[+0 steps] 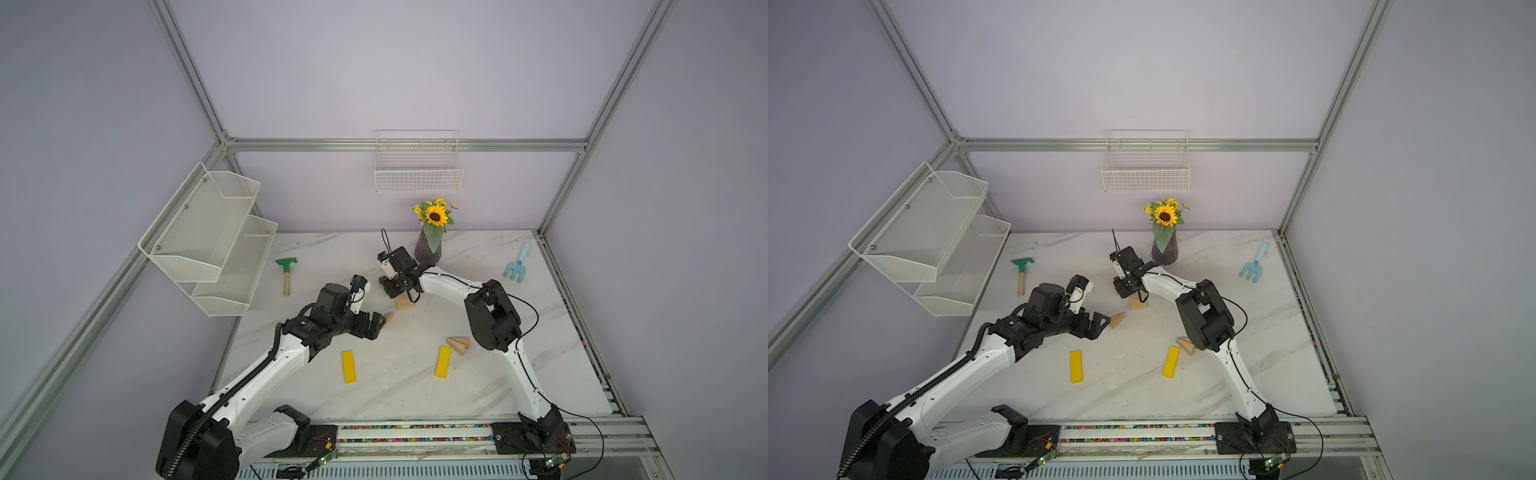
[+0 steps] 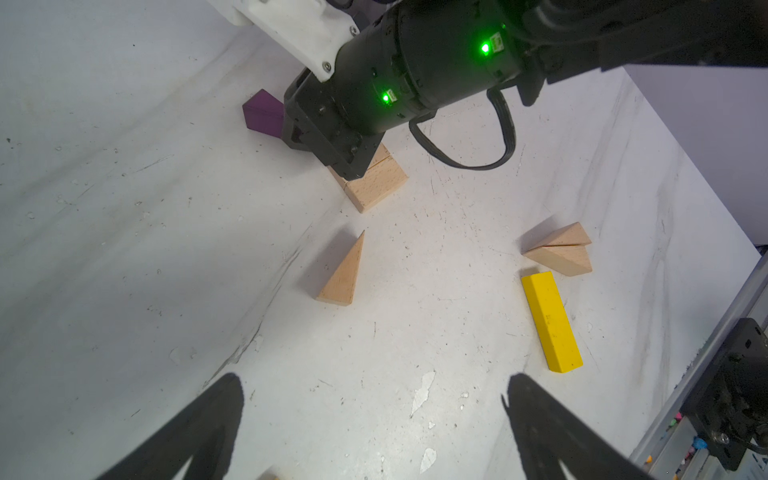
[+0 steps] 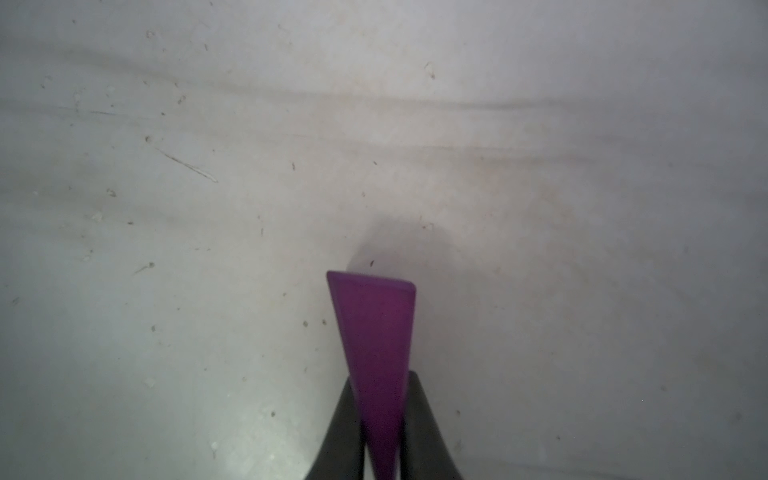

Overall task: Assemble a small pinwheel with building blocks
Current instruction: Assemble the building block at the center of the board.

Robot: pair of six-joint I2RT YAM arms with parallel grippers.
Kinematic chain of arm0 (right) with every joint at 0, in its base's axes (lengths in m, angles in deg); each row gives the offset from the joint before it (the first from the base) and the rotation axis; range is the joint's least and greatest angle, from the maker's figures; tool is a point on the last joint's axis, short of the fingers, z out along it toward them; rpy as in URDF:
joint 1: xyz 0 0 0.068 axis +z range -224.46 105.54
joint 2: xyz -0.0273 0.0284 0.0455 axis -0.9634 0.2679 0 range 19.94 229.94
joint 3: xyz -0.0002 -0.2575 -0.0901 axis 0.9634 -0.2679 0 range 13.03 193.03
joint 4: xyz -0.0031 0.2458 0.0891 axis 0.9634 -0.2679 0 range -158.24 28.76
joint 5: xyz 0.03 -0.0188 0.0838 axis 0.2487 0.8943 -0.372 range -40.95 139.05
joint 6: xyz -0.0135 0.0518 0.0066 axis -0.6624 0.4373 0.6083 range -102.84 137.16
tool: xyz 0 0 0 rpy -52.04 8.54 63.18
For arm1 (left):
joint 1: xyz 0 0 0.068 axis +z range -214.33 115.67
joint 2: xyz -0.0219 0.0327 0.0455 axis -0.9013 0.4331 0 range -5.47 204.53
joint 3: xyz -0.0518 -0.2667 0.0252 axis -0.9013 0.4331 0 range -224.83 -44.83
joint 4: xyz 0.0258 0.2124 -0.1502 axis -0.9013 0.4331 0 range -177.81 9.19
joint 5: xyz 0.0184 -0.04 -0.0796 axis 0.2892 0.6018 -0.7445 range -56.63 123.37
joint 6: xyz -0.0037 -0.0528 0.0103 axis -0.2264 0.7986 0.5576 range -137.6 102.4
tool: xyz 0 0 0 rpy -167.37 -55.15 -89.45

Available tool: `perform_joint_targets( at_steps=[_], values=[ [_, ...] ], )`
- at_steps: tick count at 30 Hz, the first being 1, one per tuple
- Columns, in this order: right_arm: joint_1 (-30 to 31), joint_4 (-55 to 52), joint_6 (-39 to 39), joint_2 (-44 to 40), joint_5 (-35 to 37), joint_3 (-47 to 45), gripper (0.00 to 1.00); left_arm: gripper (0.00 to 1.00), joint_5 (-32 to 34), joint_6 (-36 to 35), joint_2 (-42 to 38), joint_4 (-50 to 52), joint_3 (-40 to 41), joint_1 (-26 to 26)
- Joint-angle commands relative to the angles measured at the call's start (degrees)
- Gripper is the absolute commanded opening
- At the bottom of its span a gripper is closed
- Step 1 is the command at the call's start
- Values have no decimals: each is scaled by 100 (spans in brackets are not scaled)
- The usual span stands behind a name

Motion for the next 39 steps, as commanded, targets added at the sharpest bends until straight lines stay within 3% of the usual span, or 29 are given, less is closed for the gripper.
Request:
perform_joint_targets(
  at_steps=[1, 9, 20, 24, 28, 39],
  values=[
    [90, -306, 56, 7, -131, -84, 7, 100, -64, 155, -143, -236, 61, 42],
    [90, -307, 74, 5, -106, -99, 14, 100, -49, 149, -145, -239, 74, 44],
    [82, -266, 81, -98, -47, -42, 33, 100, 10, 146, -127, -157, 12, 43],
    [47, -278, 76, -227, -31, 48, 45, 100, 73, 140, -119, -113, -64, 44],
    [-71, -273, 71, -490, 30, 145, 53, 100, 106, 124, -74, -97, -139, 43],
    [-234, -426, -45, -1762, 246, 168, 62, 100, 65, 41, -72, -55, -185, 49]
  ],
)
